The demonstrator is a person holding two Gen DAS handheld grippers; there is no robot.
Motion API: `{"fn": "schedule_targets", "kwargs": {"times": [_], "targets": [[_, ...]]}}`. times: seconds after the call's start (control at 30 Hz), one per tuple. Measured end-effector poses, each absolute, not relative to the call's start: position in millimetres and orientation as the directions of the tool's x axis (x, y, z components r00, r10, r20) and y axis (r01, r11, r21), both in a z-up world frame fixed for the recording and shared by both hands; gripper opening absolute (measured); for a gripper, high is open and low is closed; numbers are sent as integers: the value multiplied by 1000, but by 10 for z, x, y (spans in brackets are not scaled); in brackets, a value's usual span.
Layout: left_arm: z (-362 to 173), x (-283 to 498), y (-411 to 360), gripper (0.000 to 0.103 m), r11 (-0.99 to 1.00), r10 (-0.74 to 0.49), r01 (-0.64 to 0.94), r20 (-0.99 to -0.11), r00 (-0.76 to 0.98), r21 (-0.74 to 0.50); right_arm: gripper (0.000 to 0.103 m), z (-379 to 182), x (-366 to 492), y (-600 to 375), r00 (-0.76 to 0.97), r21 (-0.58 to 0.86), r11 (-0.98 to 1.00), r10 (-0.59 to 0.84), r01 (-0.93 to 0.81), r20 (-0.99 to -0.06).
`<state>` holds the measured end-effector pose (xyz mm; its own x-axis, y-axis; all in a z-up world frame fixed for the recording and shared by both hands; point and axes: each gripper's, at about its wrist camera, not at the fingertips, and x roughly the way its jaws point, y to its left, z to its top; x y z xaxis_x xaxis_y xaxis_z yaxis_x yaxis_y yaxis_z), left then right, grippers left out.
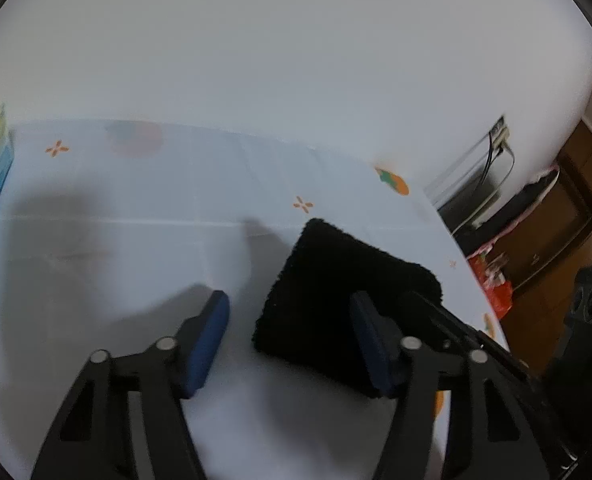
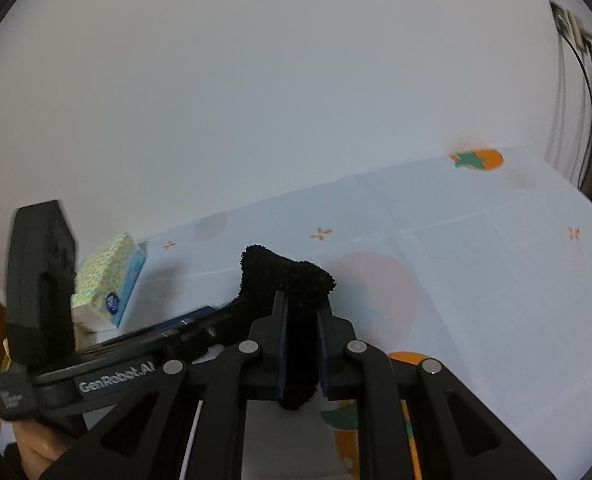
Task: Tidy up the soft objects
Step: 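Lift the black pad with the right gripper and carry it over the tray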
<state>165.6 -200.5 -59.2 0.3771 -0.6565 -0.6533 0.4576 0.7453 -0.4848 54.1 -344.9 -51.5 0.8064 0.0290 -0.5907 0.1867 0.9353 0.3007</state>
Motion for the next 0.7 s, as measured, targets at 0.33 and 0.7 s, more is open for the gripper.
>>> {"fn": "schedule_targets", "kwargs": {"times": [0.33, 0.7], "targets": [[-609, 1556, -2099, 12, 727, -666, 507, -657, 353, -464, 14, -644, 585, -3521, 764, 308, 921, 18, 238, -645], [-291, 1362, -1938, 12, 764, -632, 520, -609, 479, -383, 14, -432, 438, -3408, 832, 335, 924, 36, 183, -554]]}}
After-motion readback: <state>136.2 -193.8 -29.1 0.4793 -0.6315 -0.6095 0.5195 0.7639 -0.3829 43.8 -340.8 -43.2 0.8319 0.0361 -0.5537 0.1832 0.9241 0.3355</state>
